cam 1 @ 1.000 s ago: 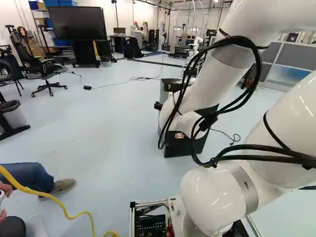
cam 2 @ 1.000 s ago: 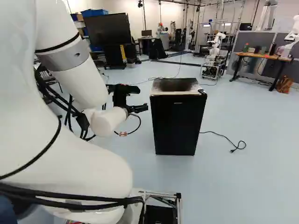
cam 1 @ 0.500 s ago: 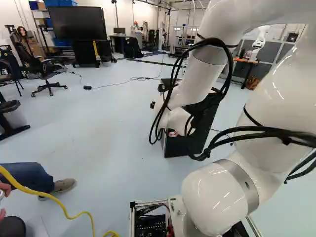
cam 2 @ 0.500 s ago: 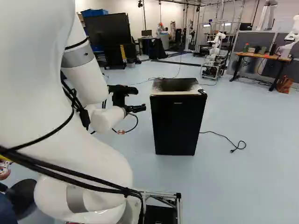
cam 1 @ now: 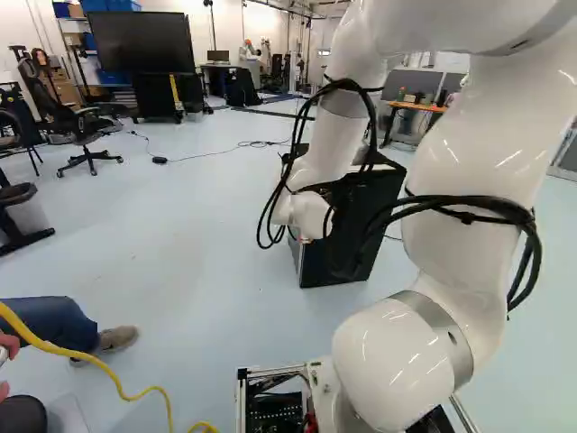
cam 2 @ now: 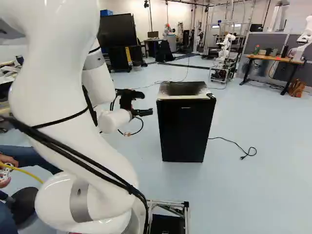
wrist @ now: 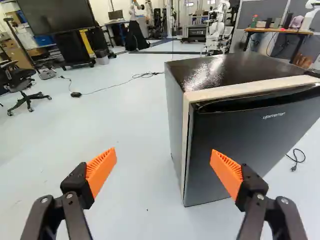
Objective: Grab a drink from the fridge
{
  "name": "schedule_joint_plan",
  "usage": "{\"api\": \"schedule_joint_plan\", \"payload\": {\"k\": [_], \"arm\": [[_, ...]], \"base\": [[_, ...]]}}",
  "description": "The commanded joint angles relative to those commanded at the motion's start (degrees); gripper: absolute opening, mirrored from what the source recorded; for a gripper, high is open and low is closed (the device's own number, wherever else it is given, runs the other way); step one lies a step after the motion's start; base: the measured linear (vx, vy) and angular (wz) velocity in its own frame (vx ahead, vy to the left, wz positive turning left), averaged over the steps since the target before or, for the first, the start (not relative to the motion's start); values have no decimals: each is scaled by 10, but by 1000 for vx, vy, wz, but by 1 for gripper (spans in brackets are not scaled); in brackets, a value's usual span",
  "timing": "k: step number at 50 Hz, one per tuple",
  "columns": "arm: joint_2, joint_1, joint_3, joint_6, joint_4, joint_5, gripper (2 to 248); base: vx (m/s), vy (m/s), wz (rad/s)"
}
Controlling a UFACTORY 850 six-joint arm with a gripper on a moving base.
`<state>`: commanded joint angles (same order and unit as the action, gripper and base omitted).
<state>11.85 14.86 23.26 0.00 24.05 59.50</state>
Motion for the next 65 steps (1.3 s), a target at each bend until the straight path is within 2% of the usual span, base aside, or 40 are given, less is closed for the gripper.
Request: {"api": "schedule_joint_plan", "payload": {"k": [18, 39, 65], "arm": [[69, 3, 51, 0, 46, 23, 247], [140, -3, 107, 0, 100, 51, 247], [212, -11, 170, 0, 168, 84, 247]], "base": [[0, 0, 0], [0, 0, 0], [0, 0, 0]]}}
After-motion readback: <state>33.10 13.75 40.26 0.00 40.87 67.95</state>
